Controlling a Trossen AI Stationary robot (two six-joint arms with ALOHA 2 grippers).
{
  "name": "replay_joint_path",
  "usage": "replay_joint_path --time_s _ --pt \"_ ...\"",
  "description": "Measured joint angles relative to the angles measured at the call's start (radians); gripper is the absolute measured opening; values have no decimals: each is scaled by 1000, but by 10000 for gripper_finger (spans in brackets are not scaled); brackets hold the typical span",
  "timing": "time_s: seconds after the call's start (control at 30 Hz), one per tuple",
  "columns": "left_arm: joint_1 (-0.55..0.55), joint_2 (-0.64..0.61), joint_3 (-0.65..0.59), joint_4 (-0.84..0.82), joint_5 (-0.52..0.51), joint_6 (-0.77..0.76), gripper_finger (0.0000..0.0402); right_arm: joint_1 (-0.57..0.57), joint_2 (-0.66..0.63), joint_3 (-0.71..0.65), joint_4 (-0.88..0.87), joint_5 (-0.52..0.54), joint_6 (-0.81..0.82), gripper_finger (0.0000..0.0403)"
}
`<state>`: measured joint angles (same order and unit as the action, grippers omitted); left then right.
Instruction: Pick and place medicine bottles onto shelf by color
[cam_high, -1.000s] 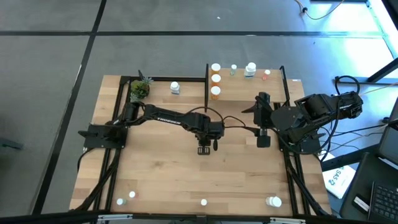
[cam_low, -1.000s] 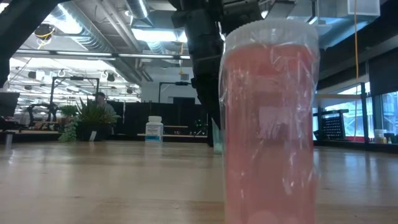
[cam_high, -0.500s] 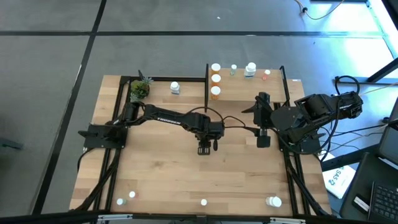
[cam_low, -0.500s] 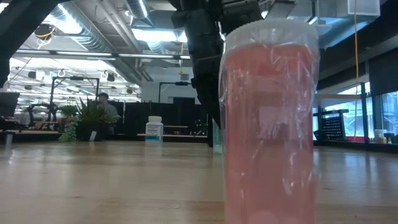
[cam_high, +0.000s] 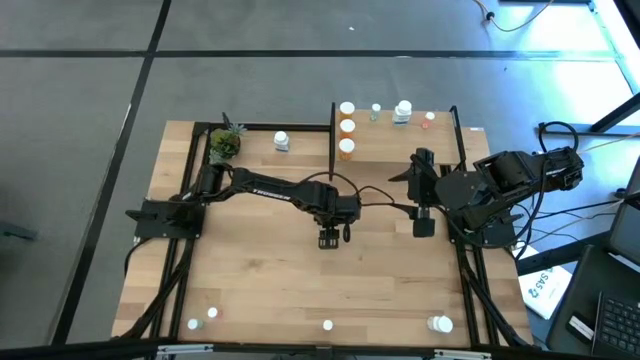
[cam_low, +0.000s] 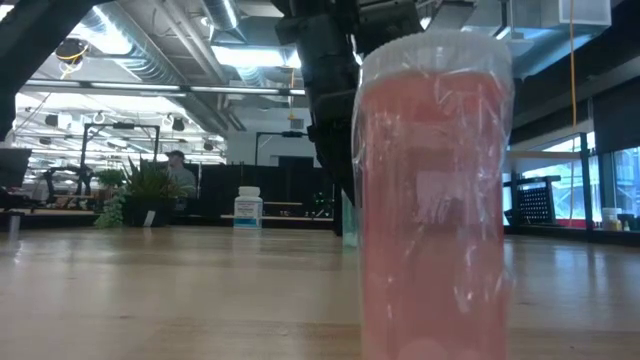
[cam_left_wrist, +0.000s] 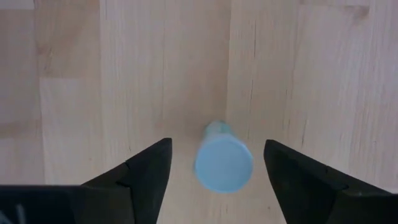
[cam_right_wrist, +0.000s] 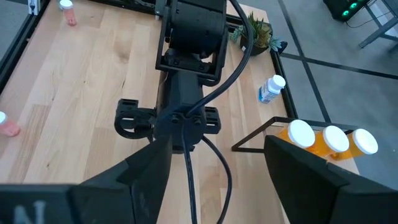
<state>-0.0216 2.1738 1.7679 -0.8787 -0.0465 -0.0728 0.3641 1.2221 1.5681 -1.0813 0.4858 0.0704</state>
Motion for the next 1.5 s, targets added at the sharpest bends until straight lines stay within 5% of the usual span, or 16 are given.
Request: replay_joint_path --time_s 0.93,1.5 --pt "-5 -82 0 -35 -51 -15 250 0 0 0 0 0 0 257" --pt "-107 -282 0 -137 -226 -57 250 0 0 0 17 -9 0 257"
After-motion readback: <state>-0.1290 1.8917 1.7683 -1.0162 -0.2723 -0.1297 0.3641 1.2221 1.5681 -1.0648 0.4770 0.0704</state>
